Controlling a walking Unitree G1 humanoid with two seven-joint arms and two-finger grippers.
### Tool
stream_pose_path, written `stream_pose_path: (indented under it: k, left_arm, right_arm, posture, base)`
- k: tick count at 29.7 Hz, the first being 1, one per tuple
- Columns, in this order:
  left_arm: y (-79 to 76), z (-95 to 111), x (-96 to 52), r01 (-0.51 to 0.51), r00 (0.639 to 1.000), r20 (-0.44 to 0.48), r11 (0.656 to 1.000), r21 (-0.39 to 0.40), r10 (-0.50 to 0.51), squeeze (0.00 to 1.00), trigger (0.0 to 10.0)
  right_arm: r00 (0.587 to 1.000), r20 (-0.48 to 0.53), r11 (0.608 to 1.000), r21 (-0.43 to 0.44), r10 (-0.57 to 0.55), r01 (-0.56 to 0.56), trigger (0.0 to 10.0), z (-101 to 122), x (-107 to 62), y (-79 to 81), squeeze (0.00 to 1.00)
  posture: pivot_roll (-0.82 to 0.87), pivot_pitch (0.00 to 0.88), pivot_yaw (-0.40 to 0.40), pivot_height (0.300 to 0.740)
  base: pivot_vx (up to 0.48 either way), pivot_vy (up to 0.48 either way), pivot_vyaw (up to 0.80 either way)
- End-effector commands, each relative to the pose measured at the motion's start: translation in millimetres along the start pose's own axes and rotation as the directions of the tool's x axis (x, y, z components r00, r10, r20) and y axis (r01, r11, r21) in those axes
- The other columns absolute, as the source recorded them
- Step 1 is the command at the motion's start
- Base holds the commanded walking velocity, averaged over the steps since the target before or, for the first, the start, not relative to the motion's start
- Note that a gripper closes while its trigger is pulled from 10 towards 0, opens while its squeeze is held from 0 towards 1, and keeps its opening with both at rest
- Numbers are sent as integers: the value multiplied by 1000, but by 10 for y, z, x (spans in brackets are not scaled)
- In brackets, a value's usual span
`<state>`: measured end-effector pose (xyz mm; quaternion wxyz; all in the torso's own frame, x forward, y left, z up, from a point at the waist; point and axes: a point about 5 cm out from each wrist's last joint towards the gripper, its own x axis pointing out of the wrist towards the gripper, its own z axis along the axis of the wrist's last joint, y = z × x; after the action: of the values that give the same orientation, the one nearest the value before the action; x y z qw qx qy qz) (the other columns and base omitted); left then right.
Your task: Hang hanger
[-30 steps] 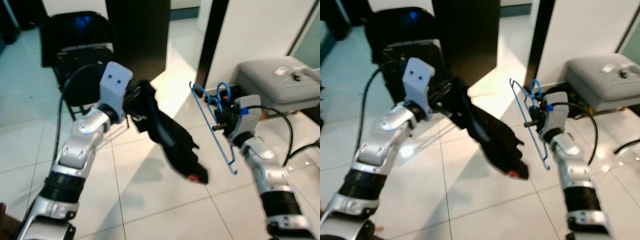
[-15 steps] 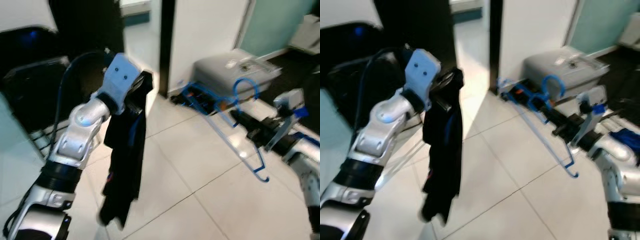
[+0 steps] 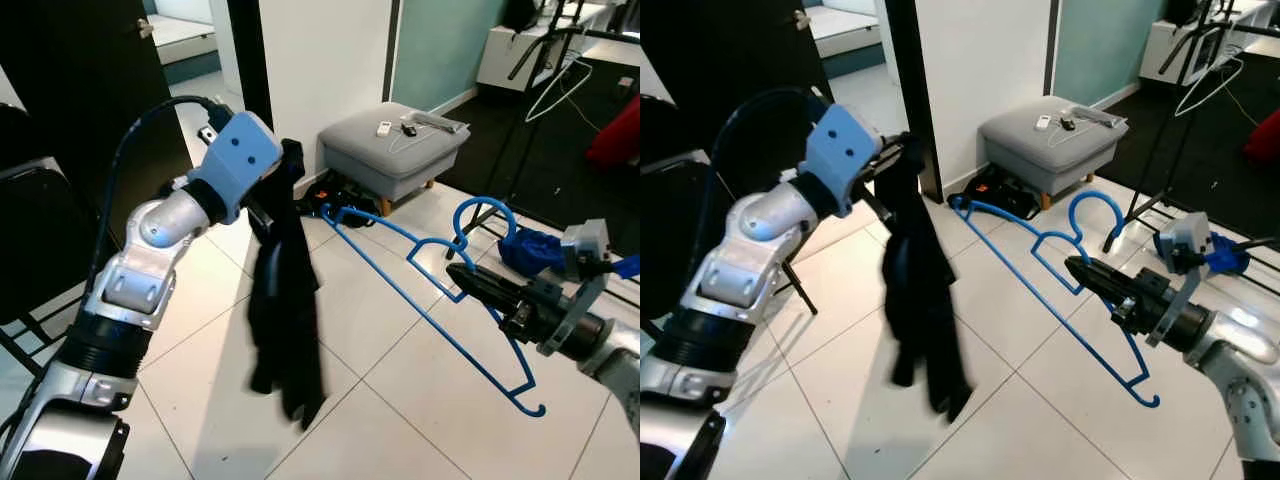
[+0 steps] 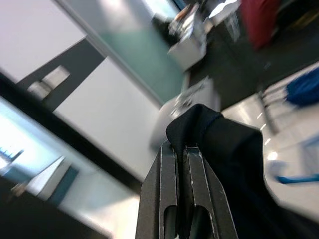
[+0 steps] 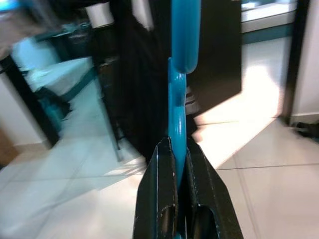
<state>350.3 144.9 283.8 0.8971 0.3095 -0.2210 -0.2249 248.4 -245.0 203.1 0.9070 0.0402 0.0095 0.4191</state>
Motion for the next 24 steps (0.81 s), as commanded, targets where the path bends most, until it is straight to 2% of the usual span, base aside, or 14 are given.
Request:
stream_pose_path:
  k: [1,5,14,16,17,19,21,24]
  left_arm:
    - [195,-71,-45,-69,996,-53,996,62,72,0,10000]
    - [290,-131,-71,-81,990,-102,991,107,92,0,10000]
    - [266,-114,-59,-55,993,-93,991,122,67,0,10000]
    - [40,3,-33,51,999,7,999,11,-51,0,10000]
    - [40,3,-33,51,999,7,999,11,-51,0,10000]
    - [-116,85,-46,141,988,76,986,-90,-134,0,10000]
    - [-116,85,-46,141,988,76,986,-90,-134,0,10000]
    - [-200,47,-134,197,980,43,971,-134,-192,0,10000]
  right_arm:
    - [997,-16,997,11,71,-71,10000,45,-34,91,0]
    - [987,-56,989,35,149,-147,10000,75,-96,253,0]
    - [987,-64,989,13,149,-149,10000,102,-73,327,0]
    - [994,-31,992,-65,103,-105,10000,143,134,306,0]
    - [994,-31,992,-65,103,-105,10000,143,134,306,0]
    - [997,-15,990,-112,81,-82,10000,147,338,310,0]
    - [997,-15,990,-112,81,-82,10000,147,338,310,0]
    - [993,-3,983,-141,120,-119,10000,157,591,386,0]
  posture:
    - [-128,49,66,740]
    - [-147,61,83,740]
    - [-150,69,88,740]
    - [-153,77,96,740]
    - [-153,77,96,740]
    - [-150,78,94,740]
    - [-150,78,94,740]
    - [-130,80,79,740]
  base:
    - [0,0,0]
    - [0,0,0]
    - [0,0,0]
    - [0,0,0]
    - [0,0,0]
    - [0,0,0]
    - [0,0,0]
    - [0,0,0]
